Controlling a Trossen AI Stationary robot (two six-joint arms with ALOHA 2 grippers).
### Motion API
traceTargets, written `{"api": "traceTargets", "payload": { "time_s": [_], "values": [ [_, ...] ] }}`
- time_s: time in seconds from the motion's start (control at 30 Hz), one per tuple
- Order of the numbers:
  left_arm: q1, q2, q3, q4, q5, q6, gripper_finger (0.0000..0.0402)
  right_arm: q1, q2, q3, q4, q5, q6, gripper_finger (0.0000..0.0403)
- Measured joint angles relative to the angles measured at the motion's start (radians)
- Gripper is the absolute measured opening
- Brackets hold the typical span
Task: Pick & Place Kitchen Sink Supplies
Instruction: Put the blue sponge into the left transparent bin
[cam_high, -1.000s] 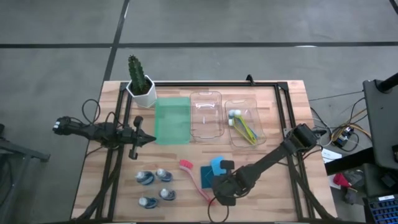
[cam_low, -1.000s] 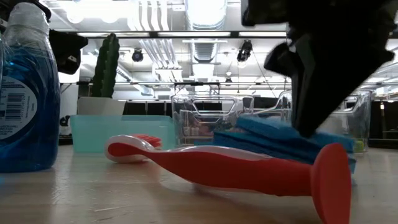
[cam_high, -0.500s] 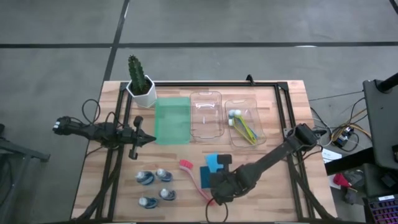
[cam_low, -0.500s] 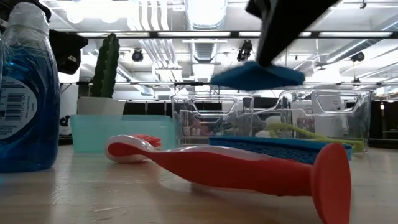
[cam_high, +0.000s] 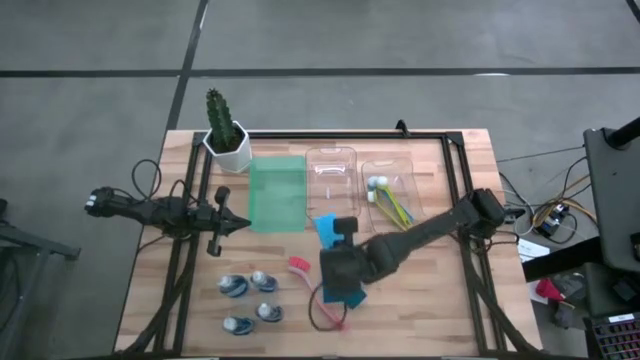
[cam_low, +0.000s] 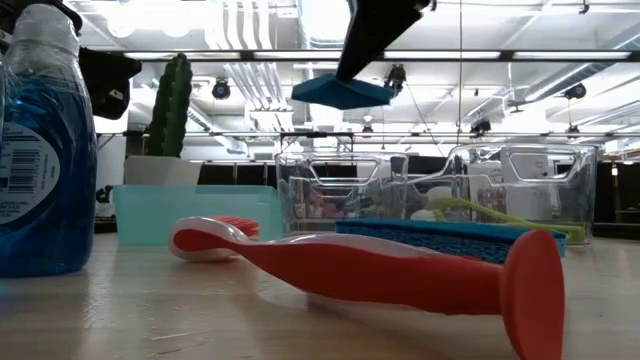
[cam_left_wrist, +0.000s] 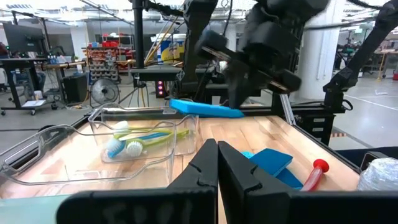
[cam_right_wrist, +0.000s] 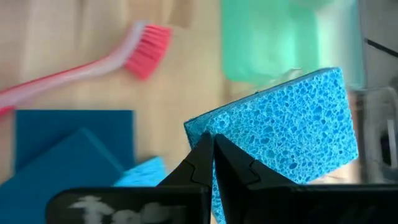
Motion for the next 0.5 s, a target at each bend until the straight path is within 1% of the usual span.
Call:
{"api": "traceTargets", "payload": {
  "time_s": [0.3, 0.5],
  "values": [
    [0.0, 0.0, 0.0, 0.0, 0.0, 0.0, 0.0003, -0.122, -0.048, -0.003, 0.0, -0.009, -0.082, 0.0008],
    [0.0, 0.0, 0.0, 0.0, 0.0, 0.0, 0.0003, -0.181, -0.05, -0.005, 0.001, -0.017, -0.145, 0.0008]
  ]
}}
